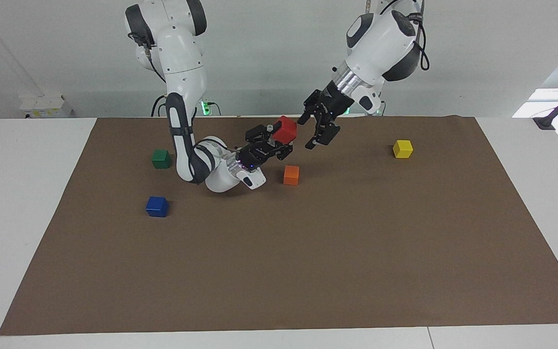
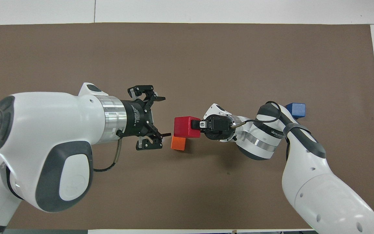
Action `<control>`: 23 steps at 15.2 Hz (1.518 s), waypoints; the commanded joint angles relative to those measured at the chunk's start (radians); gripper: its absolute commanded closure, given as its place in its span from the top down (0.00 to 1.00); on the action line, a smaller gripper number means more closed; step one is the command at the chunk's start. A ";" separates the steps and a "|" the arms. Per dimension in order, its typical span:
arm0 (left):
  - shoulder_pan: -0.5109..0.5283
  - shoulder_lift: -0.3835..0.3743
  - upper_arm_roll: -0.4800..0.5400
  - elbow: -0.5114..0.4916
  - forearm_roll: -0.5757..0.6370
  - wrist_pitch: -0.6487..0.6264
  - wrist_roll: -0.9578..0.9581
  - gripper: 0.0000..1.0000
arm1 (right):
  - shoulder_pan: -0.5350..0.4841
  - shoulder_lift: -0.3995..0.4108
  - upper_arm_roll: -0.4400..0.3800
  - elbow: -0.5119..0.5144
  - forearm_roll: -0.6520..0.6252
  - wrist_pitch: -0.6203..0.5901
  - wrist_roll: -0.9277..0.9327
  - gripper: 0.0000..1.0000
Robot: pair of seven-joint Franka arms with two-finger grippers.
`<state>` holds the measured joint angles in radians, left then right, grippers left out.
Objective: Transfer red block to right arm and stack on blue block
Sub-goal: 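Open the left gripper and withdraw it while the right gripper carries the cube, then lower the red cube onto the blue cube with the right gripper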
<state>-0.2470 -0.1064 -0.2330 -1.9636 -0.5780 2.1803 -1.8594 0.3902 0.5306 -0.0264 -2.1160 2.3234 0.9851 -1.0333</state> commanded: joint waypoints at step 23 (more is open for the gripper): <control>0.419 0.208 0.001 0.362 0.702 -0.503 1.471 1.00 | -0.097 -0.429 -0.026 0.064 -1.152 1.086 0.433 0.00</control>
<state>0.1647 0.0649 -0.2209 -1.6943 0.0506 1.7922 -0.4606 0.3125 0.1138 -0.0474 -2.0591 1.3182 2.0584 -0.6692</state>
